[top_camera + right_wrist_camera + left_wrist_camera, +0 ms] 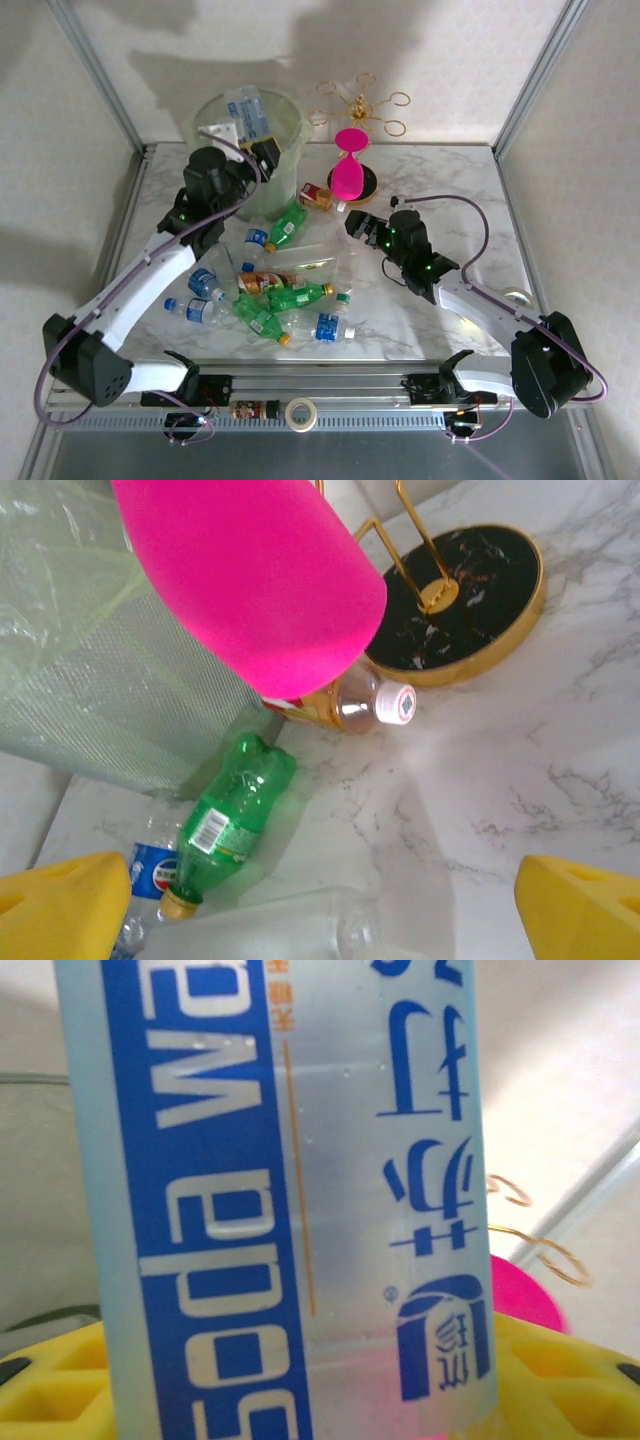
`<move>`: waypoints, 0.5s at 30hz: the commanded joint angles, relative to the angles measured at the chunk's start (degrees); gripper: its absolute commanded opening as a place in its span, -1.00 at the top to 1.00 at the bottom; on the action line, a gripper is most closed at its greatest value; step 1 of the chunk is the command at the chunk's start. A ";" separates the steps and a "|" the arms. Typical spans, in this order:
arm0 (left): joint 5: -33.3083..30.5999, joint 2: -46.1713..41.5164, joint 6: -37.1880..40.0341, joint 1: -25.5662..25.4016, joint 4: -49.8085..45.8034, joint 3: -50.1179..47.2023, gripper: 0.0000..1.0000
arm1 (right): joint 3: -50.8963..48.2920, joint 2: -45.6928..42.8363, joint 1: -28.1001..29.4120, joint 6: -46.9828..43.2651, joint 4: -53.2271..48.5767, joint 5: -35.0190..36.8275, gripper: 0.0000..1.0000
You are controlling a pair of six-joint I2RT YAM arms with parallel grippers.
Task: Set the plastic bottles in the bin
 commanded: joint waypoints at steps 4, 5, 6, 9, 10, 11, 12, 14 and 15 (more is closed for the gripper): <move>0.44 8.81 2.49 5.95 -9.22 11.66 1.00 | -3.39 -1.48 -0.19 -0.20 3.03 -1.84 -0.98; 0.70 10.28 2.57 6.61 -10.53 13.55 1.00 | -3.63 -1.40 -0.18 -0.20 3.42 -1.96 -0.98; 0.79 11.87 2.71 7.12 -12.22 15.56 1.00 | -3.62 -1.34 -0.14 -0.26 3.56 -2.21 -0.98; 0.65 15.93 3.58 7.90 -16.88 20.69 1.00 | -3.23 -1.02 -0.10 -0.89 3.48 -2.71 -0.98; 0.47 16.95 3.78 8.11 -18.07 21.92 1.00 | -3.19 -1.11 -0.14 -1.08 3.41 -2.70 -0.98; 0.38 17.98 4.10 8.13 -19.35 23.19 1.00 | -3.20 -1.10 -0.14 -1.16 3.25 -2.58 -0.98; 0.29 18.86 4.45 8.22 -20.36 24.07 1.00 | -3.20 -1.22 -0.14 -1.29 2.96 -2.34 -0.98; -0.05 20.10 4.77 8.30 -21.52 25.13 1.00 | -3.29 -1.50 -0.13 -1.38 2.67 -1.76 -0.98; -0.15 20.54 4.85 8.42 -21.75 25.37 0.97 | -3.42 -1.57 -0.14 -1.42 2.73 -1.78 -0.98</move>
